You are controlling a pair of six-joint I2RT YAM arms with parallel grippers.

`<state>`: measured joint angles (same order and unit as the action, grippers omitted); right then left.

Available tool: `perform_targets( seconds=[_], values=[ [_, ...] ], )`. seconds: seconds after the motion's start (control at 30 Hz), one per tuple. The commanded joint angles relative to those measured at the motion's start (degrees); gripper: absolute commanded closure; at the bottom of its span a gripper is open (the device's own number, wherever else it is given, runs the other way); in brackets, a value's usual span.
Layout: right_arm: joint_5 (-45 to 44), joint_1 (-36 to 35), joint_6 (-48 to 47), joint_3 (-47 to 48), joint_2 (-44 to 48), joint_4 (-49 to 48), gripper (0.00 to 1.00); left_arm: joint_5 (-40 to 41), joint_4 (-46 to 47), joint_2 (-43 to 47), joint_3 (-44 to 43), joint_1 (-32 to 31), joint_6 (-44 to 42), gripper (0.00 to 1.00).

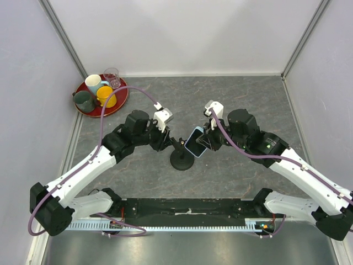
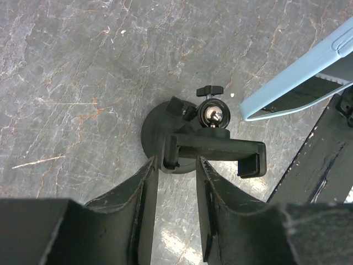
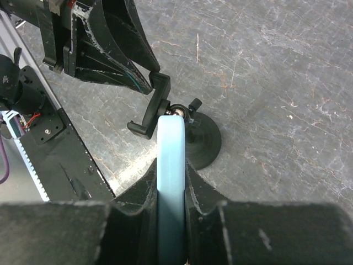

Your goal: Place the phone on the phone stand

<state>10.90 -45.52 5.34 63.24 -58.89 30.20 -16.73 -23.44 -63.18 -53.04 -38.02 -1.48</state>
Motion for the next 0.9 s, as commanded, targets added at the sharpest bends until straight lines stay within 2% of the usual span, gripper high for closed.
perform_targets(
  seconds=[0.0,0.1,0.3,0.5,0.87],
  values=[
    [2.29,-0.19,-0.24,4.34,2.38,-3.48,1.0,2.04,-1.86,2.36,-1.1,-0.3,2.53,0.6],
    [2.55,-0.19,-0.95,4.78,2.82,-2.69,1.0,4.24,-2.31,3.32,-0.49,-0.3,2.36,0.66],
    [3.69,-0.27,-0.77,3.56,3.78,-3.82,1.0,5.65,3.57,5.95,3.9,-0.3,2.88,0.67],
    [4.84,-0.19,0.02,0.13,6.07,-6.29,1.0,4.25,12.98,12.63,12.07,-0.3,1.56,0.68],
    [6.77,-0.19,0.02,-1.36,6.51,-8.05,1.0,2.49,16.67,7.81,12.17,-0.3,0.68,0.71]
  ],
)
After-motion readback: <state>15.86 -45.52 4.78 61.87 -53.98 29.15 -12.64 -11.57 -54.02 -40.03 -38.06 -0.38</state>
